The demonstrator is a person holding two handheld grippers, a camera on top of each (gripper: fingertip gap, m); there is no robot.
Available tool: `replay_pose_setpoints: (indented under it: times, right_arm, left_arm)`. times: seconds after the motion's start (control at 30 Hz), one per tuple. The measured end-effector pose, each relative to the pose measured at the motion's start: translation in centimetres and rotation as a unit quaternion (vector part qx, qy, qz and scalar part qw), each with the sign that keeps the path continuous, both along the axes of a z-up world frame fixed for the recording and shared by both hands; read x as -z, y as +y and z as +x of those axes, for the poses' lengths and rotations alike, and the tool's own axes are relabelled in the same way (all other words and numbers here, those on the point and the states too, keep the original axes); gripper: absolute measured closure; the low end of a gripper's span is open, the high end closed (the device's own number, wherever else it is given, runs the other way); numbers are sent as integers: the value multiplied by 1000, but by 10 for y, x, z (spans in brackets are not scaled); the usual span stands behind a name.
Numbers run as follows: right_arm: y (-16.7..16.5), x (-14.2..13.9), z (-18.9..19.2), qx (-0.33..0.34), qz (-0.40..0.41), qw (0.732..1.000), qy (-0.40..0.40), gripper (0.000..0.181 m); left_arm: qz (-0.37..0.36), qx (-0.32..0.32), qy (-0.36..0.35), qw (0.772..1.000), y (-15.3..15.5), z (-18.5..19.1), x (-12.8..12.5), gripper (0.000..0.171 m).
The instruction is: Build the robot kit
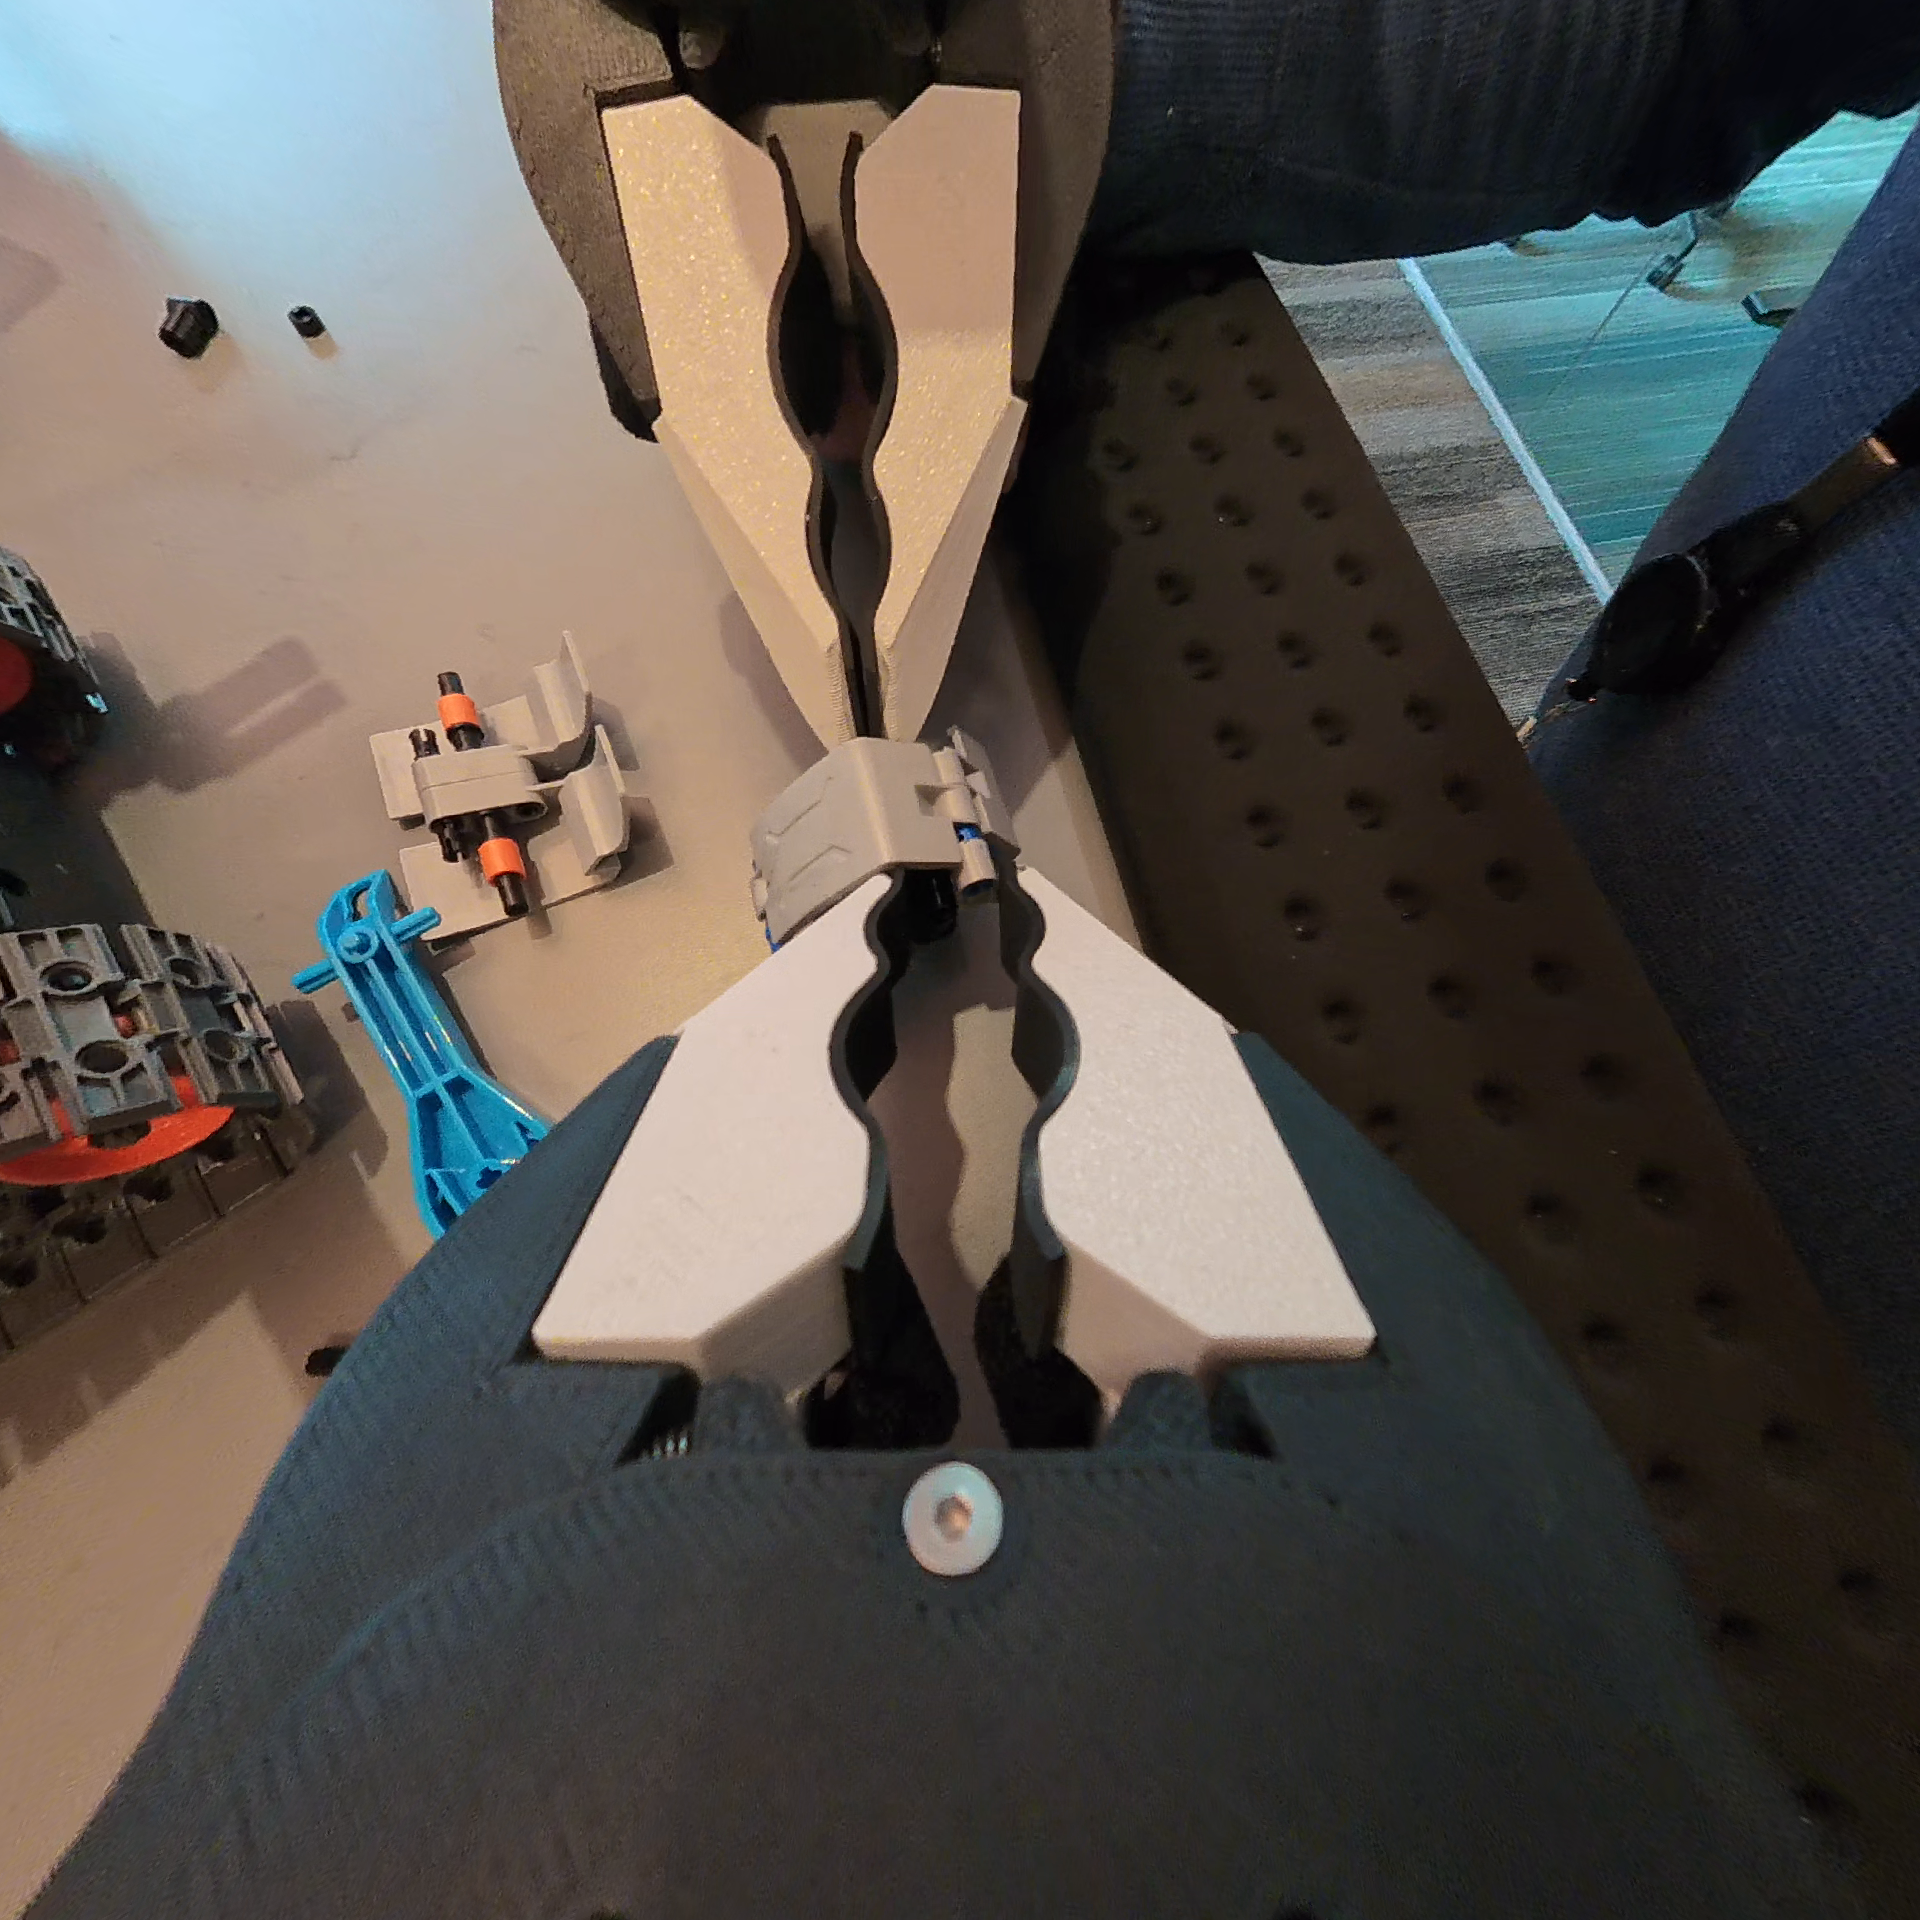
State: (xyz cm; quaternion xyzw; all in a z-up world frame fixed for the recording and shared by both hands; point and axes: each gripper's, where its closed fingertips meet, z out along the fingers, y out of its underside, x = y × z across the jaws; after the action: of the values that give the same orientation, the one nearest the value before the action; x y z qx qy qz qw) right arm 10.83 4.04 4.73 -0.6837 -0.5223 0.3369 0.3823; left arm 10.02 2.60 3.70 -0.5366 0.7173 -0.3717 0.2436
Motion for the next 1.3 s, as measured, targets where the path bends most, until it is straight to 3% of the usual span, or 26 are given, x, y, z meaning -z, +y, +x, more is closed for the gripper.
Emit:
replay_pose_setpoints:
  times: [0.37, 0.8, 1.13, 1.3]
  right_arm:
    - [-10, -2, 3, -12, -13, 1000, 2, 181]
    - [-10, 0, 1, -18, -26, 999, 4, 181]
    - [-4, 4, 1, 0, -4, 1000, -13, 181]
    - [0, 4, 3, 5, 5, 1000, -14, 181]
  left_arm:
    - [-9, -14, -2, 1000, 4, 1, 2, 157]
    - [40, -36, -4, 999, 9, 3, 4, 158]
    - [78, -71, -1, 994, 17, 7, 7, 159]
    - [61, -83, -1, 995, 21, 7, 6, 158]
